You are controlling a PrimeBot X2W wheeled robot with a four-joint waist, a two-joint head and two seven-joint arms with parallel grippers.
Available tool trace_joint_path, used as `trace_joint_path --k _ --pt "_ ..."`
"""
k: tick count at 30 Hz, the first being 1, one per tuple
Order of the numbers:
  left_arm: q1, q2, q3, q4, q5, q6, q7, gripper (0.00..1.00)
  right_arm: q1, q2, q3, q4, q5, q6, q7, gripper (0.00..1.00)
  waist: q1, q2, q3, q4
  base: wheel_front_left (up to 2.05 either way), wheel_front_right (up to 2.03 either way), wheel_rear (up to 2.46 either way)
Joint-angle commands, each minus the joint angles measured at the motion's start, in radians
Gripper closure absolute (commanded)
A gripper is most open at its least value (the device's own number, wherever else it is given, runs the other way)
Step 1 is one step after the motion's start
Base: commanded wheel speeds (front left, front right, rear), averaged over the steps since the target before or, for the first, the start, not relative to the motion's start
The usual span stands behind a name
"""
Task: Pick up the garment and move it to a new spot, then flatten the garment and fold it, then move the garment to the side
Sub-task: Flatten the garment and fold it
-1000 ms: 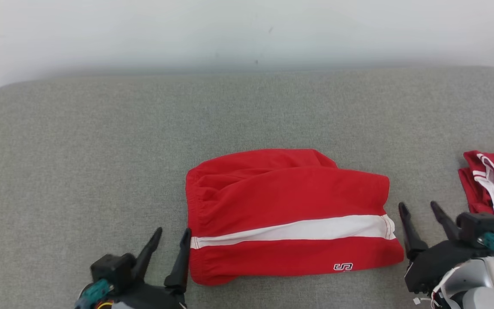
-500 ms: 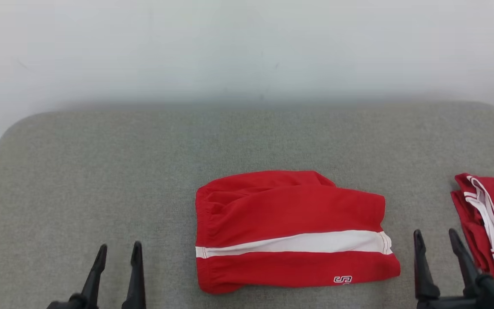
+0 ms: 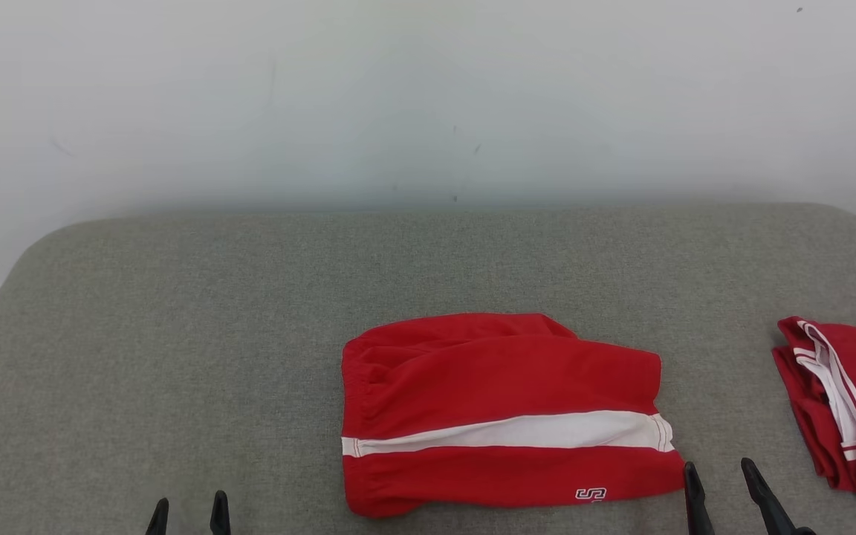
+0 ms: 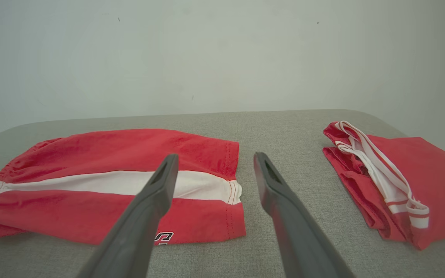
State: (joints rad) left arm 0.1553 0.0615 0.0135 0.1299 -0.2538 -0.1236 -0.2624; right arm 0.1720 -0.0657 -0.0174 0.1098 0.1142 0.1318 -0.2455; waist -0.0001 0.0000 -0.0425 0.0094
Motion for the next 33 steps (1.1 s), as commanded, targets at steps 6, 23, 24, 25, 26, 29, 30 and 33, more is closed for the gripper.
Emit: trace_joint_path --k 6,23,24,25,26,29,30,33 --pt "0.014 -0.007 0.003 0.020 0.004 -0.008 -0.003 0.00 0.008 0.005 0.002 0.001 0.008 -0.003 0.005 0.00 0.0001 0.0000 -0.002 -0.005 0.00 0.00 0.00" --pt "-0.084 0.051 -0.138 0.111 -0.042 -0.006 -0.003 0.00 -0.018 0.010 0.016 0.020 0.020 -0.003 0.004 0.00 0.0001 0.0000 0.017 -0.025 0.00 0.00 0.00" --pt "-0.100 0.059 -0.157 0.130 -0.053 -0.006 -0.003 0.00 -0.021 0.010 0.020 0.019 0.020 -0.003 0.006 0.00 0.0001 0.0000 0.019 -0.029 0.00 0.00 0.00" --pt "-0.116 0.067 -0.177 0.148 -0.065 -0.006 0.005 0.00 -0.024 0.010 0.022 0.018 0.022 -0.003 0.008 0.00 0.0001 0.0000 0.022 -0.032 0.00 0.00 0.00" --pt "-0.140 0.077 -0.198 0.164 -0.074 -0.006 0.012 0.00 -0.027 0.010 0.026 0.017 0.023 -0.003 0.010 0.00 0.0001 0.0000 0.024 -0.037 0.00 0.00 0.00" --pt "-0.208 0.102 -0.262 0.216 -0.109 -0.006 0.080 0.00 -0.033 0.011 0.037 0.015 0.026 -0.003 0.012 0.00 0.0001 0.0000 0.032 -0.050 0.00 0.00 0.00" --pt "-0.233 0.108 -0.279 0.232 -0.126 -0.006 0.103 0.00 -0.036 0.012 0.043 0.016 0.027 -0.003 0.014 0.00 0.0001 0.0000 0.035 -0.056 0.00 0.00 0.00" --pt "-0.293 0.126 -0.319 0.276 -0.165 -0.006 0.162 0.00 -0.042 0.011 0.057 0.019 0.028 -0.003 0.019 0.00 0.0001 0.0000 0.046 -0.078 0.00 0.00 0.00"
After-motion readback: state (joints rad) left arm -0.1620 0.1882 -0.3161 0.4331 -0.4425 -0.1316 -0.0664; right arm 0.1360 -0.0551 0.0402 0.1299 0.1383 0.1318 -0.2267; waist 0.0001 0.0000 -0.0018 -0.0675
